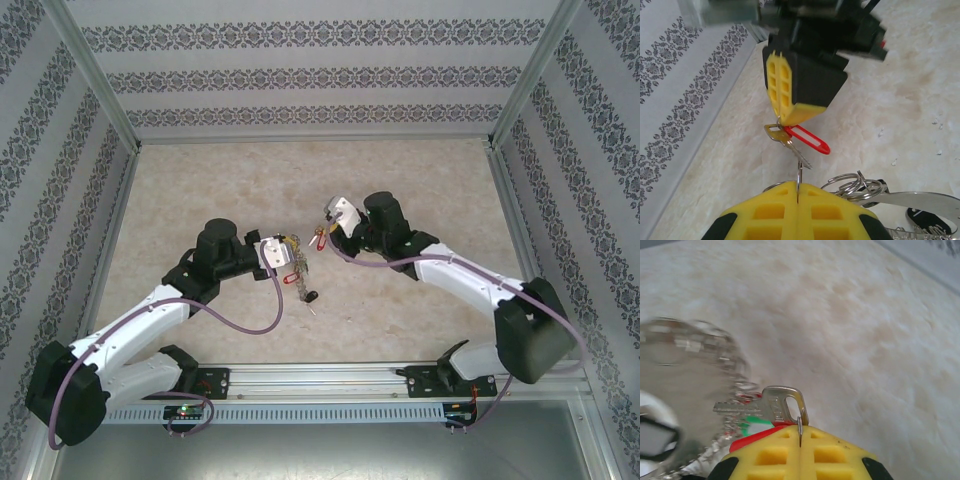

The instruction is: Put the keys on the keyring

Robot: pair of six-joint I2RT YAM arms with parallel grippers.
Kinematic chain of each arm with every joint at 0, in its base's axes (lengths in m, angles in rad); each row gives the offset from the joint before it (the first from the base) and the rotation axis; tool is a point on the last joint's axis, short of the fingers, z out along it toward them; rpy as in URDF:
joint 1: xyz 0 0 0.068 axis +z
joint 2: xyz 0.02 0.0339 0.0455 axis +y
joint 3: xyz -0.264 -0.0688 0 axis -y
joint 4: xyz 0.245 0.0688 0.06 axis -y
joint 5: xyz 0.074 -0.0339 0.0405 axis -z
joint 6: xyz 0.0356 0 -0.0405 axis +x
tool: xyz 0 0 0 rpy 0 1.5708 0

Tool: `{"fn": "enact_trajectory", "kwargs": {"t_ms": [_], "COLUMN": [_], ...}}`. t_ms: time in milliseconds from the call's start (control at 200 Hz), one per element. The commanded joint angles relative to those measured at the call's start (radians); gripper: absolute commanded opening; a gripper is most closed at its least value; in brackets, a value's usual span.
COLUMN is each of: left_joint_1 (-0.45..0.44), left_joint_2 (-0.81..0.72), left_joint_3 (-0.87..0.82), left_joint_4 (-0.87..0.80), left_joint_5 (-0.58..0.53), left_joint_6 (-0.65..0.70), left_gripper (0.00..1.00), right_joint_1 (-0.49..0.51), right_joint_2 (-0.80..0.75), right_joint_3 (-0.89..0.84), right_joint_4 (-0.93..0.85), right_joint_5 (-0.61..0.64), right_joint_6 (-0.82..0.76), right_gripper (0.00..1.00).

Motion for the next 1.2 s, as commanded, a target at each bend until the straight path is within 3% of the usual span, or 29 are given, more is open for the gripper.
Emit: {"fn": "enact_trajectory", "kwargs": {"t_ms": [0, 140, 370, 510, 605, 699, 834, 1084, 1194], "left_joint_1": [0.01, 0.005, 0.005, 0.005, 0.005, 0.005, 0.005, 0.006, 0.005], "left_joint_2": [0.009, 0.009, 0.006, 0.008, 0.009, 0.007, 0.004, 0.001, -0.001], "left_joint_3": [0.058, 0.057, 0.05, 0.05, 0.051, 0.045, 0.034, 0.024, 0.027], "left_joint_4": [0.073, 0.091, 0.086, 0.059, 0.046, 0.054, 0.073, 0.084, 0.076], "left_joint_5": [0.034, 0.042, 0.019, -0.002, -0.015, -0.025, -0.045, -0.048, -0.048], "left_joint_6": [-0.003, -0.032, -0.076, -0.099, -0.118, -0.143, -0.163, -0.182, -0.182], "left_gripper": [0.0, 0.0, 0.0, 0.0, 0.0, 0.0, 0.0, 0.0, 0.0], "right_joint_1": [0.025, 0.061, 0.072, 0.039, -0.011, -0.035, -0.069, -0.073, -0.083], "right_joint_2": [-0.047, -0.068, -0.019, 0.041, 0.109, 0.188, 0.36, 0.502, 0.499], "right_joint_3": [-0.016, 0.006, 0.042, 0.087, 0.148, 0.204, 0.325, 0.334, 0.313], "right_joint_4": [-0.012, -0.085, -0.222, -0.321, -0.433, -0.53, -0.712, -0.695, -0.656], "right_joint_5": [-0.112, -0.048, 0.158, 0.333, 0.384, 0.349, 0.168, 0.277, 0.267], "right_joint_6": [-0.124, -0.172, -0.237, -0.153, -0.085, -0.054, 0.007, 0.026, 0.047], "right_gripper": [0.0, 0.0, 0.0, 0.0, 0.0, 0.0, 0.0, 0.0, 0.2]}}
